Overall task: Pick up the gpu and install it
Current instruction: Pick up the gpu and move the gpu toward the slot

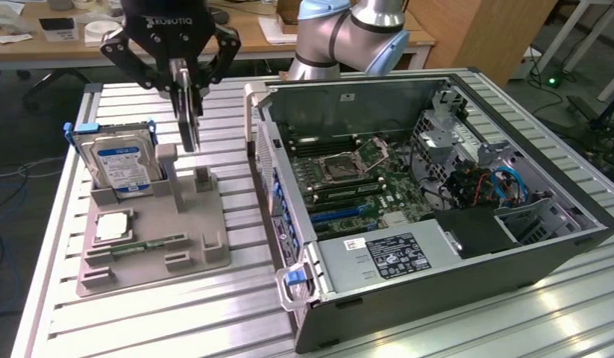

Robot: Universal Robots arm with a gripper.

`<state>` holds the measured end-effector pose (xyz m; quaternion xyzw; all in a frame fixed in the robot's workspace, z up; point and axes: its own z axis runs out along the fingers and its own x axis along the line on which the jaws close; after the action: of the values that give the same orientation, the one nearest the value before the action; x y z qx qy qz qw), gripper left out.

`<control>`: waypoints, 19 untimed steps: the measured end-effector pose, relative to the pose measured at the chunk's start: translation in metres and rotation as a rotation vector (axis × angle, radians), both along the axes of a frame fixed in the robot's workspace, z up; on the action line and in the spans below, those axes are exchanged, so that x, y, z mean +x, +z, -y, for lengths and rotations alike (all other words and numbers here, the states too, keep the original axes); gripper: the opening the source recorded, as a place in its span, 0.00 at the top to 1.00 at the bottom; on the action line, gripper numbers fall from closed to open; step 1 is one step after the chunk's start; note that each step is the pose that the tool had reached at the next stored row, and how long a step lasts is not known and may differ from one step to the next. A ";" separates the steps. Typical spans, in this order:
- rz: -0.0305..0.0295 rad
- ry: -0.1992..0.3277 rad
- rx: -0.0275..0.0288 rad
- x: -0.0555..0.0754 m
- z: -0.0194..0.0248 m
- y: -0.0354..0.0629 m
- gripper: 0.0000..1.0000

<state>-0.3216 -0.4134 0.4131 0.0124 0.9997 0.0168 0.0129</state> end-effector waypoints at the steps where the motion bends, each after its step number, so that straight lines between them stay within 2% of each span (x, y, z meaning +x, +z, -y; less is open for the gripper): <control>1: 0.0001 0.000 0.0000 0.000 0.0000 0.0021 0.72; 4: 0.0000 0.000 0.0001 0.000 0.0000 0.0078 0.72; 10: 0.0001 0.000 0.0001 0.000 0.0000 0.0078 0.72; 19: 0.0000 0.000 0.0001 0.008 0.0000 0.0078 0.72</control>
<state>-0.3136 -0.4134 0.4210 0.0124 0.9997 0.0168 0.0129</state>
